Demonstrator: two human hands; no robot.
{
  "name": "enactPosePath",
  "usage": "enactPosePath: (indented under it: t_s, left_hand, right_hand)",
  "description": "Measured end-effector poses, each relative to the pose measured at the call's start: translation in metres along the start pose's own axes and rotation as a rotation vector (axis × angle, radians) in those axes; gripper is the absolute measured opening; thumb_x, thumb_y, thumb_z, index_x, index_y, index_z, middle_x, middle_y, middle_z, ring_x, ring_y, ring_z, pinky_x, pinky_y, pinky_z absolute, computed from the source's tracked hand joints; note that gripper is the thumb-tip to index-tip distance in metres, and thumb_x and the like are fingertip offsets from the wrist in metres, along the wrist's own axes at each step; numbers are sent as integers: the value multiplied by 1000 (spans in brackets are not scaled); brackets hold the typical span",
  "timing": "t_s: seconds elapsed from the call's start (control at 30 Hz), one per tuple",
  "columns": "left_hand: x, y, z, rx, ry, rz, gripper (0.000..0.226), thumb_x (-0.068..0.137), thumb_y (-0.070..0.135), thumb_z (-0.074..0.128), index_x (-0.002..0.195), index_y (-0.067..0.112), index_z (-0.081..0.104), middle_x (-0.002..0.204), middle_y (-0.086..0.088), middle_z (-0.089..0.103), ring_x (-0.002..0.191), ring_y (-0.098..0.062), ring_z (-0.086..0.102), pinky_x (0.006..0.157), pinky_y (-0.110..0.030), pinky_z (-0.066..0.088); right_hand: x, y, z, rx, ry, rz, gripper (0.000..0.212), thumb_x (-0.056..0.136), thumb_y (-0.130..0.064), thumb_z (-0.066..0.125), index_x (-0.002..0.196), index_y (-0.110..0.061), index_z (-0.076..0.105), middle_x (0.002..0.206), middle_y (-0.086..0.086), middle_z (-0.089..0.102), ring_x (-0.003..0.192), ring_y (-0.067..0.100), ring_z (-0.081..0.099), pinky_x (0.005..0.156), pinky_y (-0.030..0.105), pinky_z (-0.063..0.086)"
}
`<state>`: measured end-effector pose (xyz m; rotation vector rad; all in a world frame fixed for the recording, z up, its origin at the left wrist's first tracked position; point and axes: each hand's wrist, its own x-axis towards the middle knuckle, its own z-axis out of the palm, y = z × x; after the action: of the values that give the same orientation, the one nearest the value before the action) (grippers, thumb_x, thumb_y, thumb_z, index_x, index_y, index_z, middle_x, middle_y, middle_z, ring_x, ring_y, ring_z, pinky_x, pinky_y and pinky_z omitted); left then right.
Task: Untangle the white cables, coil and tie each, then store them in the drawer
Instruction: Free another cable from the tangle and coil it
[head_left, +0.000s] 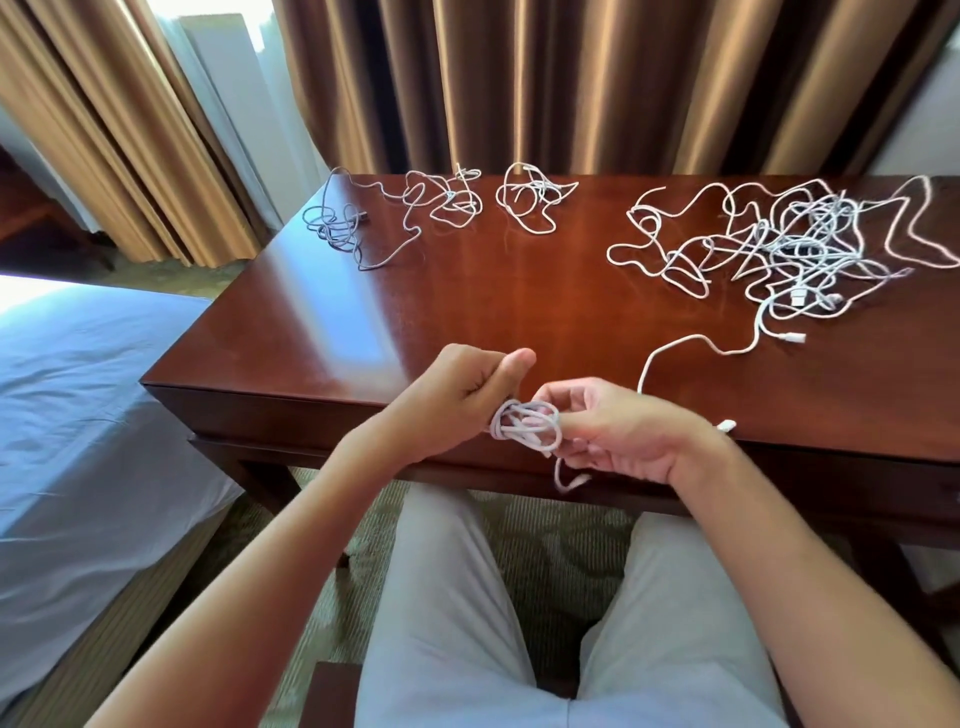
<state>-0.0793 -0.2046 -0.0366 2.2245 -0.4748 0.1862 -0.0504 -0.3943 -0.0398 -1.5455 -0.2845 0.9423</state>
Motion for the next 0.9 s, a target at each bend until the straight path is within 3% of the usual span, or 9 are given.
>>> enactPosePath:
  t_s: [0.13,0.2,0.27,0.4,0.53,0.63,0.73,0.87,0.9]
  left_hand:
    - [0,0,1,425,-117,39,51,108,36,36,61,16,43,50,6,38,56,-19,36,59,-27,28]
    - [0,-3,2,536,-119,11,43,107,40,34,71,20,47,58,-3,47,61,-33,50,59,-36,36]
    - [0,-3,4,637,-126,49,32,108,37,36,78,27,38,58,-4,42,60,-41,53,55,-43,41]
    - [0,-4,16,783,-152,45,37,110,34,25,83,20,45,59,2,28,66,-40,58,55,-42,39]
    - [-1,-6,21,827,-22,-41,33,108,29,28,108,12,56,71,-8,53,76,-40,64,58,-43,39]
    - [2,-9,20,778,198,-74,45,109,27,28,89,8,63,65,-17,61,64,-46,63,51,-43,41]
    - [9,-14,21,715,413,-60,51,103,25,37,60,6,57,44,-20,52,40,-45,54,38,-34,33]
    - [8,-17,25,529,534,-32,47,102,23,40,60,7,53,41,-15,49,38,-39,50,38,-33,38]
    - [7,-17,26,450,564,-27,46,103,20,44,59,8,50,40,-9,45,36,-26,46,41,-31,36]
  right_hand:
    - [-1,-15,1,-136,173,-32,24,99,5,51,84,-14,51,64,2,51,48,5,45,43,14,35]
    - [-1,-17,7,-352,287,-85,21,98,1,51,87,-17,55,65,-3,56,57,9,49,53,20,42]
    - [0,-16,14,-593,379,-144,19,95,-5,53,92,-24,56,72,-7,66,65,11,55,61,27,43]
    - [2,-16,25,-818,541,-233,22,87,-7,58,94,-27,61,86,-3,71,86,19,67,77,39,57]
    - [1,-7,45,-805,697,-394,20,92,-7,59,106,-21,64,96,3,73,94,25,69,83,43,56]
    - [6,6,57,-673,823,-569,22,93,-3,63,112,-14,65,100,3,69,91,21,70,81,43,59]
    - [8,18,66,-216,893,-618,20,94,-2,67,110,-13,63,95,-3,67,83,8,74,77,26,60]
    - [8,28,77,229,816,-544,7,96,-4,65,102,-8,64,90,6,74,75,19,76,65,31,60]
    - [7,28,77,284,796,-528,4,96,-5,65,100,-7,64,86,6,75,70,19,75,58,29,58]
